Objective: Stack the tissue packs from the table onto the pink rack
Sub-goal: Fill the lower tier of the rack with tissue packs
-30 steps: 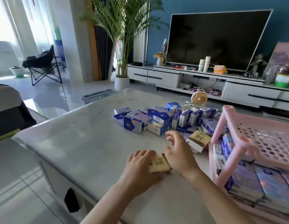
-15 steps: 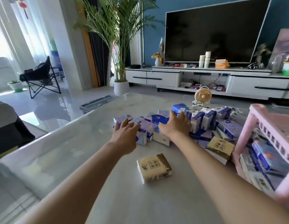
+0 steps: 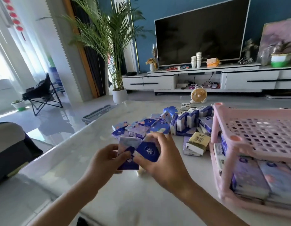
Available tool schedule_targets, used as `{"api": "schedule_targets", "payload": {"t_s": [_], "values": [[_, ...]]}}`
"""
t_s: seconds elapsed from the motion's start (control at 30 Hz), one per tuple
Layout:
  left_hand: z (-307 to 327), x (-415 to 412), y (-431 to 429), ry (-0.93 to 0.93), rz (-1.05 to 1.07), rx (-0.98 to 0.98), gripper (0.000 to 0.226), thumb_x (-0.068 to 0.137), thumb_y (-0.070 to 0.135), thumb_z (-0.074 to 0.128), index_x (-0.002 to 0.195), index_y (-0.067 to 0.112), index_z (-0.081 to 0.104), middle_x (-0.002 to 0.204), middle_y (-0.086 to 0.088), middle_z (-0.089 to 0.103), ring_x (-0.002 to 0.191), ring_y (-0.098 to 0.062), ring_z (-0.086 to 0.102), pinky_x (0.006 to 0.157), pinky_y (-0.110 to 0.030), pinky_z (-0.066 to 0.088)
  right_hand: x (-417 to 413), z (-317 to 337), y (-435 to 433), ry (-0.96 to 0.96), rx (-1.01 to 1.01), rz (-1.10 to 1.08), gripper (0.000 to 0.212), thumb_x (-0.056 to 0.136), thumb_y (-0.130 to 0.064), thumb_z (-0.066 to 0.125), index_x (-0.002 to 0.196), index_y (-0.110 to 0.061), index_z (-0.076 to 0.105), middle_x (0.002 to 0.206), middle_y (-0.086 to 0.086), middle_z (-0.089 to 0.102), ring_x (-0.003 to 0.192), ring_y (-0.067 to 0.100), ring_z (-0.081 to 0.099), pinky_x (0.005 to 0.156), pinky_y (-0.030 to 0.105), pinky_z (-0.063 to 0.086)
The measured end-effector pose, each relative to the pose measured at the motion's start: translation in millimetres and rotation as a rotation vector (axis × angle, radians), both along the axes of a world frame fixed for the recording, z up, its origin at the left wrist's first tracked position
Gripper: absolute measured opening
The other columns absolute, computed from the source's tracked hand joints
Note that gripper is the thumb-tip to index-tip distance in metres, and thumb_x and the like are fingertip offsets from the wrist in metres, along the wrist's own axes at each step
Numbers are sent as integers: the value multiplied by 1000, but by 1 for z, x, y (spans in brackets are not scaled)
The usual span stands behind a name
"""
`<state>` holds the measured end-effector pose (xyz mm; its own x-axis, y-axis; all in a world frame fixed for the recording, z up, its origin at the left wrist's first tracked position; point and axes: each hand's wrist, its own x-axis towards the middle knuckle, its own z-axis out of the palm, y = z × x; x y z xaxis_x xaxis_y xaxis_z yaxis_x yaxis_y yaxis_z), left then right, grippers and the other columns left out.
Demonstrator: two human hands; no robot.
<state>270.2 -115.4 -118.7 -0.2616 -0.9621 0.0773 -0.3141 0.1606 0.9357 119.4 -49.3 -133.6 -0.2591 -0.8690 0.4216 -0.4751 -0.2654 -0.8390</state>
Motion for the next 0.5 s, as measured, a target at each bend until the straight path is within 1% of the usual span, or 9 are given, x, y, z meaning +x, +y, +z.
{"api": "schedule_targets", "payload": {"t_s": [0.07, 0.13, 0.17, 0.2, 0.23, 0.27, 0.33, 0.4, 0.5], "values": [[9, 8, 47, 110, -20, 226, 7, 83, 8, 63, 90, 8, 63, 59, -3, 68, 49, -12, 62, 43, -21, 51, 2, -6, 58, -12, 12, 78, 51, 66, -45, 78, 106, -42, 47, 109, -21, 46, 105, -4, 49, 82, 6, 43], [14, 16, 93, 112, -86, 434, 22, 76, 12, 69, 96, 5, 64, 65, -12, 69, 42, -17, 59, 37, -23, 48, -5, -15, 109, 7, 61, 124, 50, 57, -73, 67, 100, -57, 48, 110, -29, 45, 109, -13, 44, 84, 3, 37], [17, 18, 115, 89, -179, 493, 36, 66, 19, 77, 98, 7, 65, 72, -14, 70, 47, -23, 62, 39, -25, 50, -13, -21, 133, 34, 95, 125, 51, 50, -90, 52, 96, -68, 46, 112, -31, 43, 111, -16, 40, 90, 4, 35], [18, 16, 136, -6, -293, 478, 57, 51, 30, 86, 100, 10, 65, 82, -14, 72, 59, -26, 68, 47, -28, 54, -23, -25, 154, 75, 119, 102, 51, 46, -98, 36, 92, -76, 42, 116, -32, 43, 116, -16, 37, 96, 7, 31], [19, 11, 153, -97, -385, 466, 76, 37, 36, 93, 103, 14, 64, 91, -12, 72, 74, -26, 70, 59, -29, 57, -34, -28, 175, 113, 120, 66, 50, 49, -99, 31, 93, -78, 37, 122, -33, 41, 121, -14, 33, 100, 9, 28], [24, -2, 169, -132, -424, 472, 79, 35, 30, 94, 106, 17, 62, 95, -13, 72, 80, -27, 70, 65, -29, 57, -47, -28, 196, 141, 103, 23, 48, 56, -94, 36, 101, -75, 36, 127, -33, 37, 125, -11, 30, 102, 10, 27], [26, -38, 194, -18, -482, 562, 48, 65, 3, 79, 105, 18, 58, 88, -22, 70, 63, -32, 66, 50, -29, 53, -72, -24, 232, 177, 55, -102, 53, 65, -70, 59, 113, -59, 39, 130, -34, 30, 127, -9, 31, 96, 3, 28], [24, -77, 214, 54, -438, 584, 44, 75, -13, 65, 104, 18, 55, 77, -28, 65, 50, -29, 57, 39, -27, 50, -99, -20, 255, 217, -20, -229, 52, 68, -48, 66, 114, -47, 44, 128, -30, 35, 125, -6, 35, 91, -1, 30], [17, -127, 229, 81, -350, 467, 30, 83, -7, 57, 95, 20, 53, 71, -17, 61, 53, -20, 56, 42, -23, 51, -134, -18, 268, 289, 27, -287, 55, 73, -28, 75, 118, -37, 43, 128, -19, 37, 122, 0, 36, 88, 2, 37]]}}
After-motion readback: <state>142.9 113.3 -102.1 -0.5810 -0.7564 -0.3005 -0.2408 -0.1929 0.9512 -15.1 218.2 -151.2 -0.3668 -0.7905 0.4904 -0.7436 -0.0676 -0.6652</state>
